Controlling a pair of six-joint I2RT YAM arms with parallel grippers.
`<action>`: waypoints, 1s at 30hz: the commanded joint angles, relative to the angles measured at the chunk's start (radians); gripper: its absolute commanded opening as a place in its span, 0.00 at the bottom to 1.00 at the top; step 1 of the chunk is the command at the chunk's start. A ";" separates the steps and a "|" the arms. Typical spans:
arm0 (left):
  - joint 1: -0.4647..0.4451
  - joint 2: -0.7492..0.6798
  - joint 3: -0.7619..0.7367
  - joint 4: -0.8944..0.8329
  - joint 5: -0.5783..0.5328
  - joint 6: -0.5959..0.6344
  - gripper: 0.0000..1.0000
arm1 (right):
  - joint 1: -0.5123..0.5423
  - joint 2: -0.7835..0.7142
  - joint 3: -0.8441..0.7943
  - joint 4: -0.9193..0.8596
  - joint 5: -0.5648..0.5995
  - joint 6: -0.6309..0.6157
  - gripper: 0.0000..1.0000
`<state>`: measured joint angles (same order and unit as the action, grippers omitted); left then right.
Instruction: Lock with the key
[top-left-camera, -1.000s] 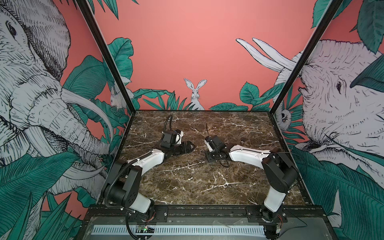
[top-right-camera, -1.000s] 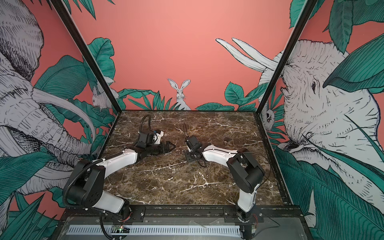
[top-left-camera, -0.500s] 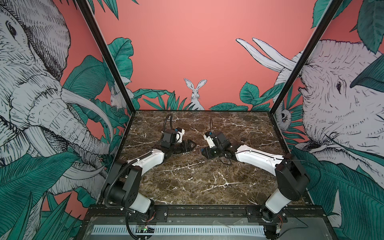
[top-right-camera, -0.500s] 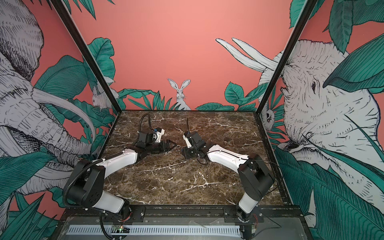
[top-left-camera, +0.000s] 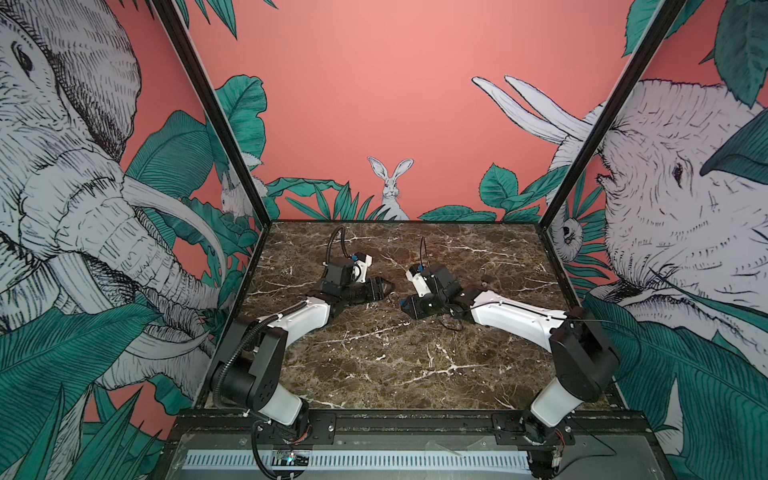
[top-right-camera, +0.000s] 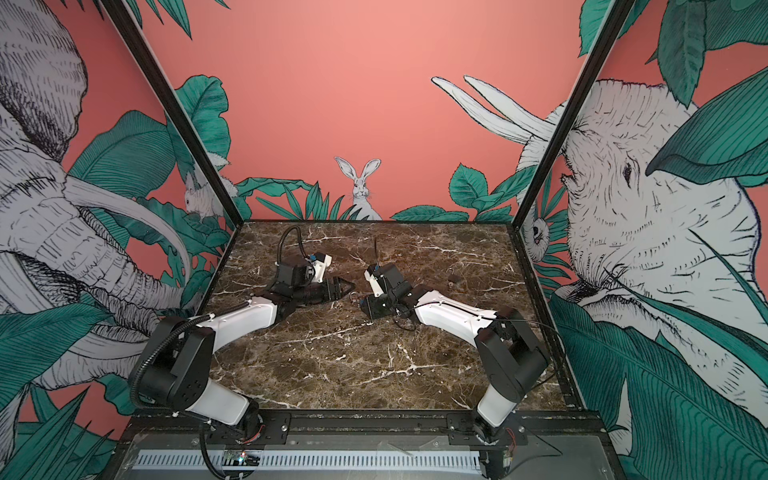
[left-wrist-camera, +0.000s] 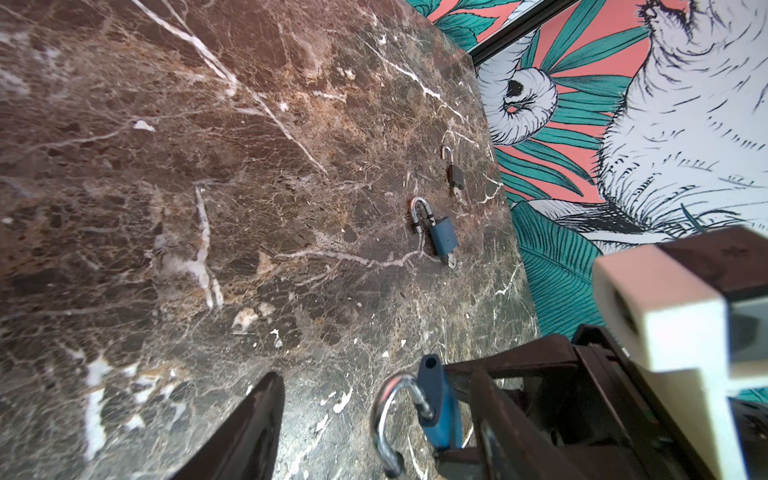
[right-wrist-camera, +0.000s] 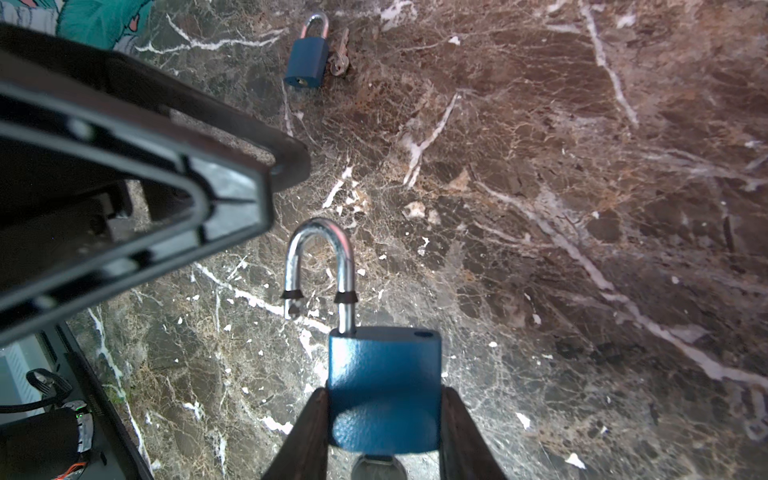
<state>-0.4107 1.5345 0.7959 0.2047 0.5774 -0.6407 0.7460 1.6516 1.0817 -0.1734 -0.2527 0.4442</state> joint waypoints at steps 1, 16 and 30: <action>-0.007 0.013 -0.001 0.028 0.016 -0.018 0.67 | -0.002 -0.035 -0.002 0.072 -0.026 0.016 0.17; -0.008 0.004 -0.010 0.068 0.079 -0.052 0.51 | -0.003 0.002 0.004 0.118 -0.057 0.048 0.15; -0.008 0.004 -0.011 0.062 0.065 -0.050 0.31 | -0.002 0.007 0.009 0.113 -0.064 0.046 0.15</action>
<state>-0.4137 1.5578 0.7956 0.2527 0.6388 -0.6891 0.7460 1.6550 1.0817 -0.1116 -0.3038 0.4889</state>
